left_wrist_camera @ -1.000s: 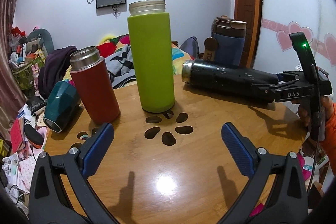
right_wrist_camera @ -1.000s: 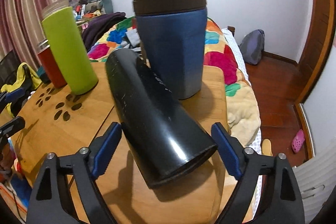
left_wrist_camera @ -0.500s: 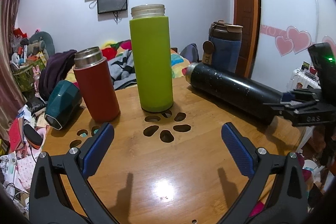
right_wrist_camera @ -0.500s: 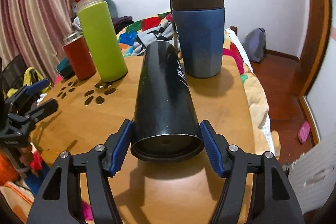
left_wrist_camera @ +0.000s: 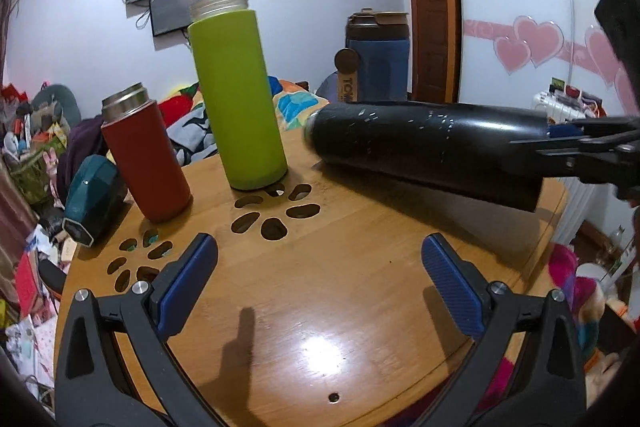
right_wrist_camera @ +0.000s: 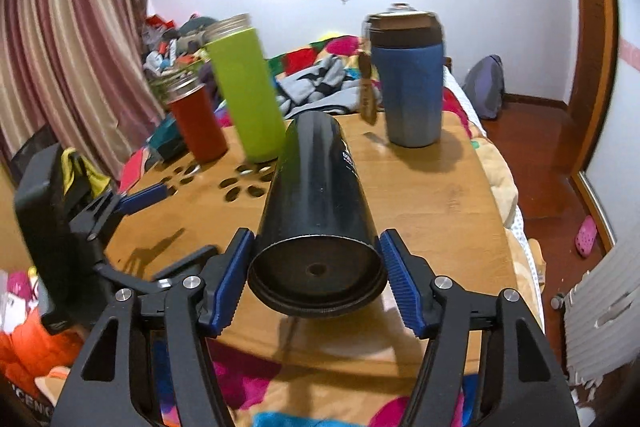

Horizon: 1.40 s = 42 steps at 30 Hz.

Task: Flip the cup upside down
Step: 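Lift the black tumbler with the right tool toward the left tool, then grasp the tumbler's base with the left tool while the right tool opens and releases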

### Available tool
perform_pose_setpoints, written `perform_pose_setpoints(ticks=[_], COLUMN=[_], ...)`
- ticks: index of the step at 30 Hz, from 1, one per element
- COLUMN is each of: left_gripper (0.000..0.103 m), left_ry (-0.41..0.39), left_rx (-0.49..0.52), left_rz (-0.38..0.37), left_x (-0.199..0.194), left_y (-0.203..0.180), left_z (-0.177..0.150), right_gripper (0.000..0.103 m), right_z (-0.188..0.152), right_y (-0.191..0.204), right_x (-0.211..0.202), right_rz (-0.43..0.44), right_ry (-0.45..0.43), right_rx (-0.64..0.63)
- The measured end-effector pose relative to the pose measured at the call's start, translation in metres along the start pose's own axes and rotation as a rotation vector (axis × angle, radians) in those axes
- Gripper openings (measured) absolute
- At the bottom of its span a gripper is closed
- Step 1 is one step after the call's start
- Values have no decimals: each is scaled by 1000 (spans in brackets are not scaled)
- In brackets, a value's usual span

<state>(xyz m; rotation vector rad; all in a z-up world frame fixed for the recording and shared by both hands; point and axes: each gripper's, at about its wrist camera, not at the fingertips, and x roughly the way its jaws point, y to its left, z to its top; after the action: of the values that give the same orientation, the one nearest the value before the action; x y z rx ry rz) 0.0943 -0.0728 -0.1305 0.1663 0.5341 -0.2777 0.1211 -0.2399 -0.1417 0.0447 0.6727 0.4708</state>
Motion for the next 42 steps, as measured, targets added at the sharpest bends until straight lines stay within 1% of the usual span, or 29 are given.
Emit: perform_pose_setpoints(ticks=[5,8,10,14,18,23,26,27,29,33,36,40,42], left_gripper=[103,103,103,103,103,102,95,90,87,84,82,77,75], left_ry=[-45,-105,-128,-158,-197,-249,-278,-293,-320,-337,-338,-352,-352], left_rx=[81,137,159,196,206,214,225,234,246,259,243,219,183], left_rz=[31,67,70,78,57,16,-25,-36,-43,-33,-34,-14,-23], left_x=[-4,-9,-11,-12,-19,-29,-35,-37,-41,-44,-45,-52,-55], left_y=[-15,-24,-27,-33,-34,-36,-38,-40,-43,-47,-44,-40,-32], left_z=[-2,-7,-7,-10,-11,-11,-12,-13,-13,-12,-10,-9,-6], right_gripper=[61,61,61,61,61,61,62,63,63,63,65,66,66], right_z=[3,4,4,4,2,2,2,2,3,6,5,6,9], right_y=[22,35,46,64,79,87,92,92,93,90,89,85,79], right_x=[-13,-21,-26,-36,-44,-55,-62,-64,-70,-78,-86,-96,-100], right_rz=[25,40,55,59,81,76,76,85,95,114,121,82,71], right_ry=[-3,-6,-3,-2,12,6,-9,-14,-26,-35,-56,-92,-112], right_rx=[-63,-101,-140,-216,-283,-349,-379,-382,-382,-358,-348,-339,-308])
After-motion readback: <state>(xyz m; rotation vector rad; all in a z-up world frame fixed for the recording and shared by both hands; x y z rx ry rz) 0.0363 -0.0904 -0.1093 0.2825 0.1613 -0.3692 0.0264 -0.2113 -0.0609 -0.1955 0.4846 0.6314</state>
